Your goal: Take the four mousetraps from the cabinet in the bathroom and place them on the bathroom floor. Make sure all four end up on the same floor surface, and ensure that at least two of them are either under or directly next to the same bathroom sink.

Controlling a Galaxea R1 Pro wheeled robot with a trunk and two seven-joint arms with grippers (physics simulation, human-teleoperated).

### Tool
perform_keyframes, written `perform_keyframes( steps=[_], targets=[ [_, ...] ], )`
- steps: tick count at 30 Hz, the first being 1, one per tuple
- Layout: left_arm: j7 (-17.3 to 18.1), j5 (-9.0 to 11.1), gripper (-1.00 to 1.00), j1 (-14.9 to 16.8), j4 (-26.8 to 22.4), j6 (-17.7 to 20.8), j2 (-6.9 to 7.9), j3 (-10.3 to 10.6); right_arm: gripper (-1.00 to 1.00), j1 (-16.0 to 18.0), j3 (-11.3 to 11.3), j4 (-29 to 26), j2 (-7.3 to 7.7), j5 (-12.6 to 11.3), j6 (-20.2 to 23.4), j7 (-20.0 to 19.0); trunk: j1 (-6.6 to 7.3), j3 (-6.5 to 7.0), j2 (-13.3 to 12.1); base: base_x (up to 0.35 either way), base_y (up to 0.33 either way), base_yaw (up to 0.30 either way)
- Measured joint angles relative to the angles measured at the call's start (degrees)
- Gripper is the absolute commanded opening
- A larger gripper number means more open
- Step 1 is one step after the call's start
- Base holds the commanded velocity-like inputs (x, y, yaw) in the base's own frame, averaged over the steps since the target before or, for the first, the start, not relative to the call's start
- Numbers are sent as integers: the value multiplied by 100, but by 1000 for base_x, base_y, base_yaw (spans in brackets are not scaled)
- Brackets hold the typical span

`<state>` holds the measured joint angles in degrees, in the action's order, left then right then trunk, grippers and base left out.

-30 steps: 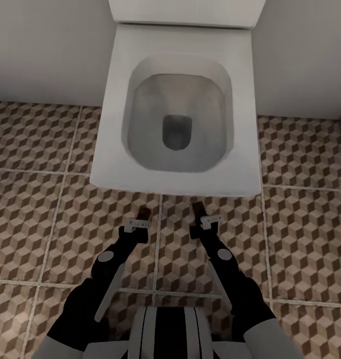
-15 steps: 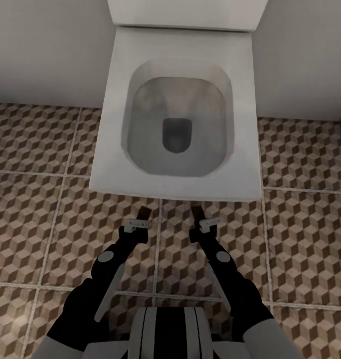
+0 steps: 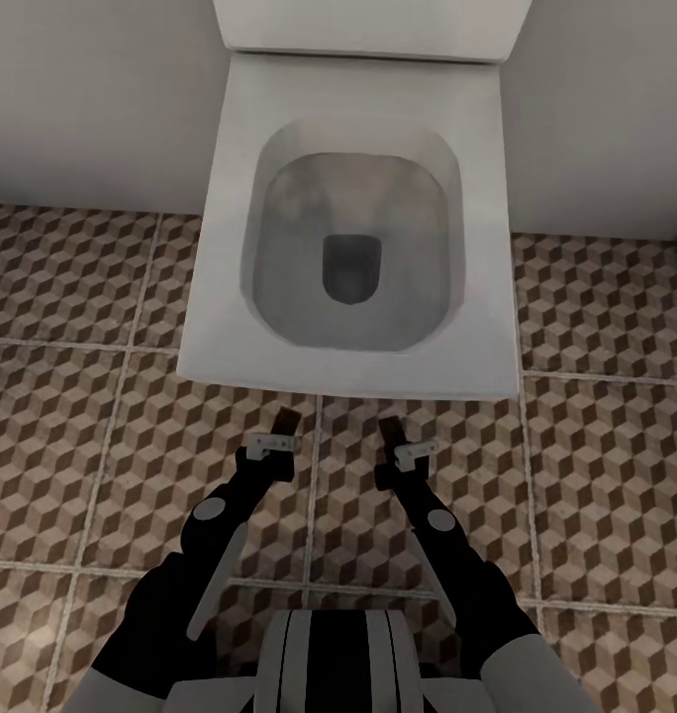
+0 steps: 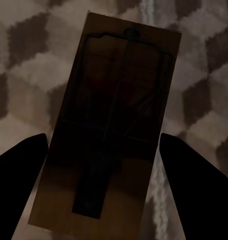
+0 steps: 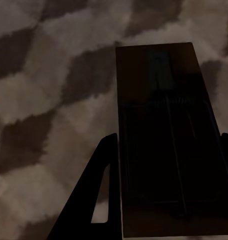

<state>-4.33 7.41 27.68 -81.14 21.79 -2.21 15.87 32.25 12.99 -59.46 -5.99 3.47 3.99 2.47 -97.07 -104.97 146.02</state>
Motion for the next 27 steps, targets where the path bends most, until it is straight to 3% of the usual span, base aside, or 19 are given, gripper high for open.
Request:
perform_keyframes(
  steps=[22,23,27],
  targets=[
    [-4,0,-100,-2,-79,0,0,3,-100,0,7,55,0,0,-128,0,0,0,0,0,0,0],
    [-4,0,-100,-2,-79,0,0,3,100,0,6,55,0,0,-131,0,0,0,0,0,0,0],
    [-4,0,-100,-2,-79,0,0,3,100,-2,5,55,0,-5,-141,-1,0,0,0,0,0,0]
  ],
)
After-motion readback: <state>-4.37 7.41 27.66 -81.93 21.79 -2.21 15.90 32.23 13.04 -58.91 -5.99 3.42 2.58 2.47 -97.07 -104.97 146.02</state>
